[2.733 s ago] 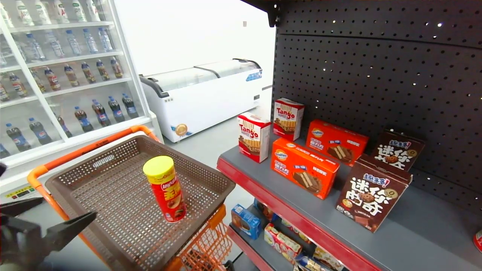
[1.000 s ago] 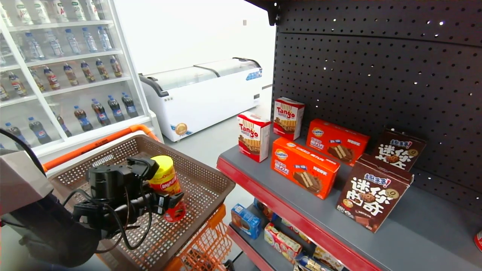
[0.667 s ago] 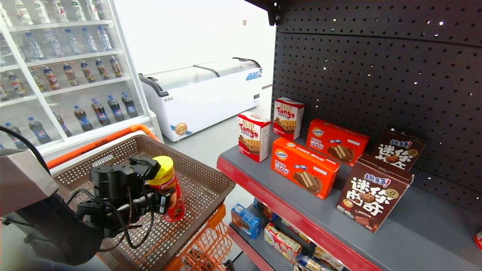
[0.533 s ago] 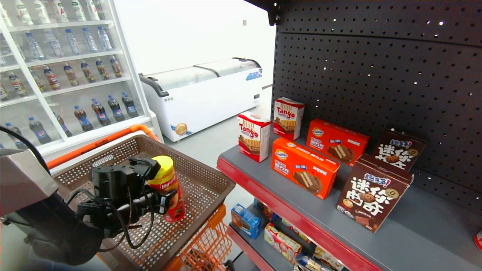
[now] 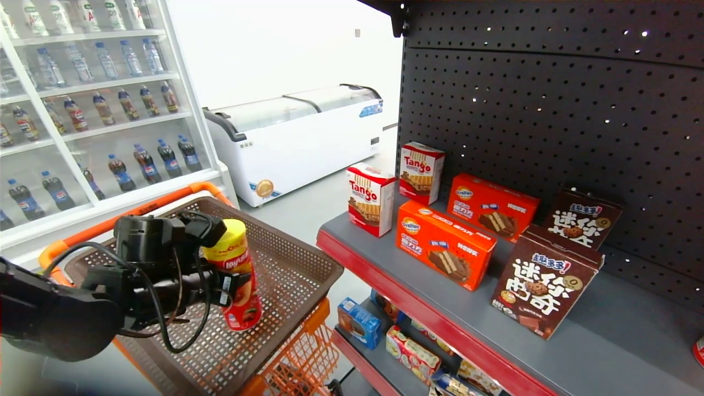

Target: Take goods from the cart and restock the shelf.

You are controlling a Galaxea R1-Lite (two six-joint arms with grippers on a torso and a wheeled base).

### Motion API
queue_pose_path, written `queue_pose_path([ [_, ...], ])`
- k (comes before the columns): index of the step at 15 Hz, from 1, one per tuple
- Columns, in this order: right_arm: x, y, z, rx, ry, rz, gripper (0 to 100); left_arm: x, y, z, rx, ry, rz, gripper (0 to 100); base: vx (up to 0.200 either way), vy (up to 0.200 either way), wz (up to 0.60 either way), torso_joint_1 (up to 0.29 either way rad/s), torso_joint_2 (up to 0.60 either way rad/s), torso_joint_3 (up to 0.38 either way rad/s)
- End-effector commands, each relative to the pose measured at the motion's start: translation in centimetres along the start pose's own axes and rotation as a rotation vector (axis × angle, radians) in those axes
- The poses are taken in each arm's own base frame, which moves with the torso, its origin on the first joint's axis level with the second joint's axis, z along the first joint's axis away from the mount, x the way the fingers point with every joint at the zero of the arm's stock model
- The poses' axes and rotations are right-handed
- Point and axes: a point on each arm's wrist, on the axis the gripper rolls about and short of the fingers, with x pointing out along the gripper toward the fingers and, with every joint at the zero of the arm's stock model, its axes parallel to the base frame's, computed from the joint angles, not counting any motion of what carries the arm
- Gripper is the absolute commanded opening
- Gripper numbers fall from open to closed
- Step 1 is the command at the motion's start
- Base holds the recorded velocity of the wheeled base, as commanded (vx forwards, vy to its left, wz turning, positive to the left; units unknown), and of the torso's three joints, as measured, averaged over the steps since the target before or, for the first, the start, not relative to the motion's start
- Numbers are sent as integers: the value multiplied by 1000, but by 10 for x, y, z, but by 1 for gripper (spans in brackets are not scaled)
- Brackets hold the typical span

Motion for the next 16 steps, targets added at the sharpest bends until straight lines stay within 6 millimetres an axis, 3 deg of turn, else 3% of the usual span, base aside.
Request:
queue_pose_path([
  [1, 0, 0, 0, 0, -1, -1, 100, -55, 0, 35, 5, -120, -13, 0, 0, 0, 0, 0, 0, 0],
  [5, 0, 0, 0, 0, -1, -1, 100, -101, -4, 20, -4, -138, -65, 0, 0, 0, 0, 0, 0, 0],
  [10, 0, 0, 0, 0, -1, -1, 100, -131, -13, 22, 25, -231, -152, 0, 0, 0, 0, 0, 0, 0],
  [13, 0, 0, 0, 0, -1, -1, 100, -140, -16, 15, 25, -214, -207, 0, 0, 0, 0, 0, 0, 0],
  [14, 0, 0, 0, 0, -1, -1, 100, -153, -19, 3, 20, -143, -298, 0, 0, 0, 0, 0, 0, 0],
  [16, 0, 0, 0, 0, -1, -1, 100, -155, -20, 0, 19, -135, -317, 0, 0, 0, 0, 0, 0, 0],
])
